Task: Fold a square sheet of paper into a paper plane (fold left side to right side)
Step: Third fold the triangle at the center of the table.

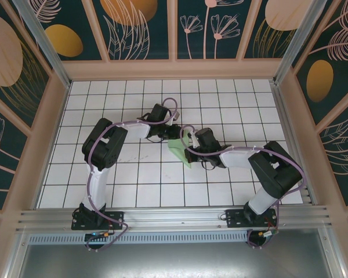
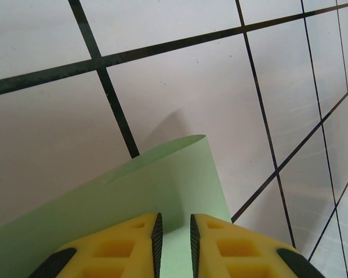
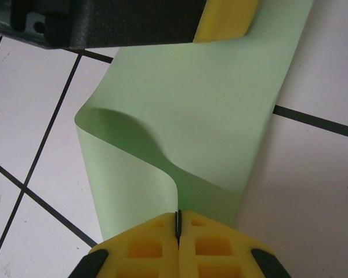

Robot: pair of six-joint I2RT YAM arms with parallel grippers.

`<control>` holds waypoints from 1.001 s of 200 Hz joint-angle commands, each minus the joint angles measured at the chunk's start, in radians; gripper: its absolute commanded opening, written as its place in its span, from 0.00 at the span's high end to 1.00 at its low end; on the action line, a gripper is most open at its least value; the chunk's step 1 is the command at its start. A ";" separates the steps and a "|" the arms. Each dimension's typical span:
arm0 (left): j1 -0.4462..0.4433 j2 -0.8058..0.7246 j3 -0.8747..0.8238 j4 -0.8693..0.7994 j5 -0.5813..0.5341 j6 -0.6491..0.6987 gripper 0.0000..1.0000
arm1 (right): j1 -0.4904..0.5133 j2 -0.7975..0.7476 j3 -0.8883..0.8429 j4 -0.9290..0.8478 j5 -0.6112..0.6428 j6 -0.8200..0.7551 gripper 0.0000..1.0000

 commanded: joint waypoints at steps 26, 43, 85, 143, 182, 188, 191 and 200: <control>-0.013 0.034 -0.013 -0.047 -0.024 0.020 0.76 | -0.012 0.024 0.036 -0.024 0.020 0.015 1.00; -0.013 0.034 -0.013 -0.047 -0.024 0.020 0.76 | -0.011 0.030 0.040 -0.029 0.021 0.014 1.00; -0.013 0.036 -0.014 -0.046 -0.023 0.020 0.76 | -0.011 0.033 0.041 -0.034 0.022 0.015 1.00; -0.013 0.023 -0.015 -0.046 -0.020 0.020 0.74 | -0.010 0.053 0.034 -0.058 0.015 0.013 1.00; -0.013 -0.002 0.016 -0.070 -0.025 0.031 0.67 | -0.009 0.079 0.037 -0.092 0.009 0.012 1.00; -0.011 -0.004 0.030 -0.086 -0.032 0.038 0.67 | -0.007 0.082 0.037 -0.095 0.011 0.012 1.00; -0.010 -0.004 0.043 -0.094 -0.035 0.042 0.66 | -0.007 0.082 0.037 -0.097 0.010 0.010 1.00; -0.008 -0.006 0.069 -0.119 -0.045 0.052 0.64 | -0.007 0.085 0.037 -0.102 0.009 0.008 1.00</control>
